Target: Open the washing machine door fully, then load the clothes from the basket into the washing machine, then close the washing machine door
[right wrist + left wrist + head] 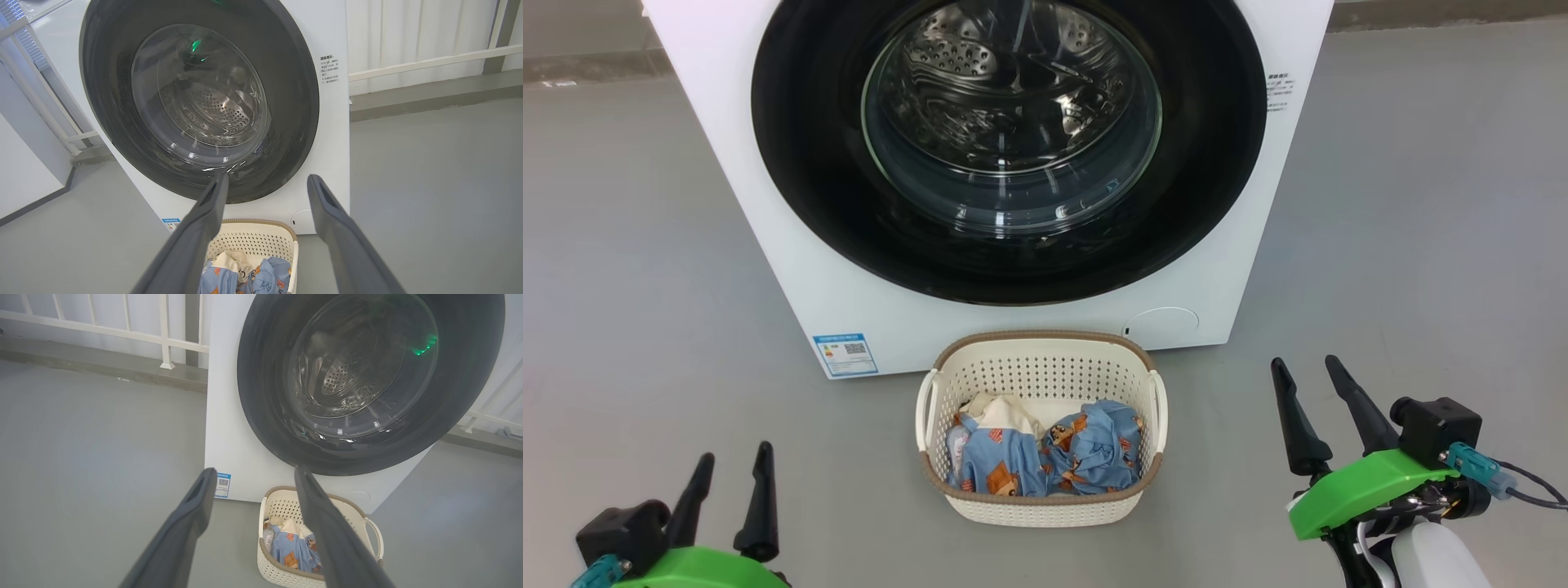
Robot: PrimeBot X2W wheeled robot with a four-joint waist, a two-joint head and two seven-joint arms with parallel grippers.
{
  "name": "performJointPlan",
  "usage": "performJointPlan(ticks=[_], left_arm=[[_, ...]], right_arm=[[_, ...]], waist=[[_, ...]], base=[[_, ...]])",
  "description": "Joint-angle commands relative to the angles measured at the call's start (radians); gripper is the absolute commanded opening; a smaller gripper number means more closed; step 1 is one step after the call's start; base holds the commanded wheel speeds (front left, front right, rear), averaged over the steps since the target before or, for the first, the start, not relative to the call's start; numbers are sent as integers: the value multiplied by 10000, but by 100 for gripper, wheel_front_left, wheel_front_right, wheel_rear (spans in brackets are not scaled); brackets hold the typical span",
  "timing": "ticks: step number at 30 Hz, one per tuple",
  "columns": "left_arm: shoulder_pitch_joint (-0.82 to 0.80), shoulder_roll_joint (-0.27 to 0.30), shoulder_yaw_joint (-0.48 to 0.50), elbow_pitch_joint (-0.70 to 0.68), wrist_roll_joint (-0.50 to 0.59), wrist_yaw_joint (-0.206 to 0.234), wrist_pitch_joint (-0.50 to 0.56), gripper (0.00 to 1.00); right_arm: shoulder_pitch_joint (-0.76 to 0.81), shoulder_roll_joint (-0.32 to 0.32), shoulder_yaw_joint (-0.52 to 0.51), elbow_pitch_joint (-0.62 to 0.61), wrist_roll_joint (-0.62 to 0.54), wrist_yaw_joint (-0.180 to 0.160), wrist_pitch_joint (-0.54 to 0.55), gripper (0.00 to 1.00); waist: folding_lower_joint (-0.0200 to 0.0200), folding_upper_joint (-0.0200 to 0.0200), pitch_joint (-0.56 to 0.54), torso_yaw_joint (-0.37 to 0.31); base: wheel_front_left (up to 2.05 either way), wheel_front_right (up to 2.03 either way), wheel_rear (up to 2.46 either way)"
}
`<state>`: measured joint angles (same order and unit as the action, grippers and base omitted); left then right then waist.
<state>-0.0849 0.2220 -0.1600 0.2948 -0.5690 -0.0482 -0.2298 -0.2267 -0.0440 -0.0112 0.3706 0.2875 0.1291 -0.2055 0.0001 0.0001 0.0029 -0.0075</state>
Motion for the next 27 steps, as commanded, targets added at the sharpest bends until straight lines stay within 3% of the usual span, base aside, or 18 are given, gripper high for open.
performJointPlan(ticks=[1, 6, 27], left_arm=[[-518, 385, 256, -255, 306, 67, -191, 100], [-558, 494, 136, -313, 823, 150, -320, 100], [-484, 561, 202, -435, 1093, 453, -296, 100]], right_arm=[[-415, -55, 277, -214, -336, 15, -148, 100], [-506, -63, 311, -222, -871, 16, -215, 100], [-490, -62, 92, -166, -1051, 16, -207, 100]], waist=[[-1, -1, 10, 4], [-1, -1, 44, 8], [-1, -1, 38, 9]], base=[[0, 0, 0], [0, 0, 0], [0, 0, 0]])
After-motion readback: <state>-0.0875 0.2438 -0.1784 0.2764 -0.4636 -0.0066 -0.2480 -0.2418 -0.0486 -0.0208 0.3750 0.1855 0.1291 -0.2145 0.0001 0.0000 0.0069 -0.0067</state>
